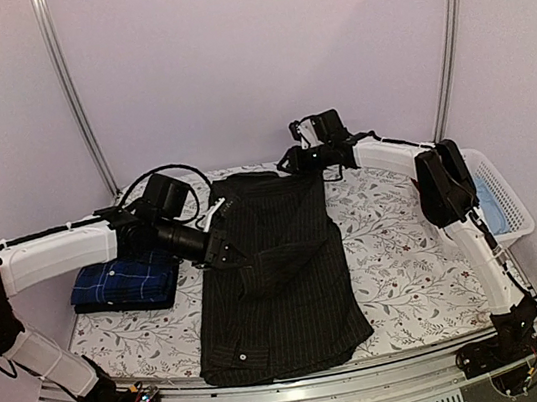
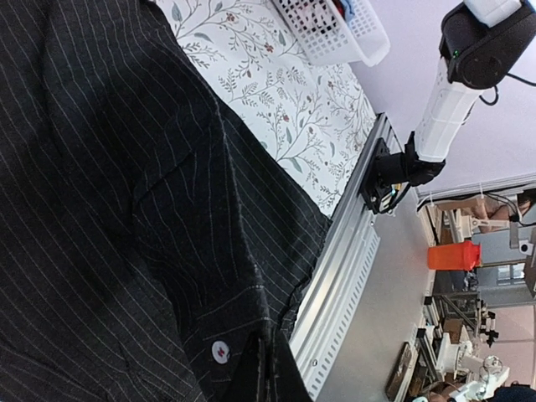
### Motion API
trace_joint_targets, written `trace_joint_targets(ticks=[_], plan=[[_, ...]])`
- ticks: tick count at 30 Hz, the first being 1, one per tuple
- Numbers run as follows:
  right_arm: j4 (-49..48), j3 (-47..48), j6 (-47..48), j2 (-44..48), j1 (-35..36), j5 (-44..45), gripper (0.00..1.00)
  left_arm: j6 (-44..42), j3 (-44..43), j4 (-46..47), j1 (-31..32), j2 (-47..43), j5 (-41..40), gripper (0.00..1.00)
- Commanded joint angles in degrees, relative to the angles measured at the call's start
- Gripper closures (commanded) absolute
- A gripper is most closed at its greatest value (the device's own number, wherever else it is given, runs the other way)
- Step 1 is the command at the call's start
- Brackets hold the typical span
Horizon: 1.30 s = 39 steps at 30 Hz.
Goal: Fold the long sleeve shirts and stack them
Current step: Smooth out the 1/3-folded shirt at the center of the board.
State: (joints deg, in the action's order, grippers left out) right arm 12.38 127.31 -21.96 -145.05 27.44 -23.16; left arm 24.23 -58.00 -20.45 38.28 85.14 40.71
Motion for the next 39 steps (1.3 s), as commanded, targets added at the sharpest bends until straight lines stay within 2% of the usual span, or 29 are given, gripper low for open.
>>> trace_joint_targets(ticks=[1, 8, 15, 19, 24, 27, 33, 39], plan=[[-1.1, 0.4, -4.6, -4.8, -0.5, -1.3, 0.67, 0.1, -1.4, 1.2, -0.7, -0.2, 2.1, 1.00], [4.3, -2.9, -5.4, -6.8, -0.5, 5.6, 0.68, -0.7, -2.8, 2.7, -0.5, -0.1, 8.3, 1.00], [12.3, -9.5, -2.2, -3.4, -0.5, 15.4, 0.68, -1.2, -4.3, 2.8, -0.2, 0.9, 10.7, 1.00], [13.2, -18.2, -0.9, 1.0, -0.6, 20.3, 0.68, -1.6, -4.4, 2.6, -0.2, 1.1, 11.2, 1.00], [12.5, -26.4, -0.1, 6.6, -1.0, 21.4, 0.66, -2.0, -4.2, 2.3, -0.2, 1.5, 11.3, 1.00], [12.5, -25.9, 0.4, 8.3, -1.3, 20.1, 0.62, -2.2, -4.4, 2.1, -0.2, 1.9, 10.3, 1.00], [10.7, -18.9, 2.1, 11.3, -1.3, 16.7, 0.57, -2.5, -4.9, 1.6, -0.2, 2.2, 9.8, 1.00], [10.4, -12.6, 3.2, 8.4, -1.8, 17.4, 0.65, -2.0, -4.7, 2.1, -0.2, 2.1, 9.6, 1.00]])
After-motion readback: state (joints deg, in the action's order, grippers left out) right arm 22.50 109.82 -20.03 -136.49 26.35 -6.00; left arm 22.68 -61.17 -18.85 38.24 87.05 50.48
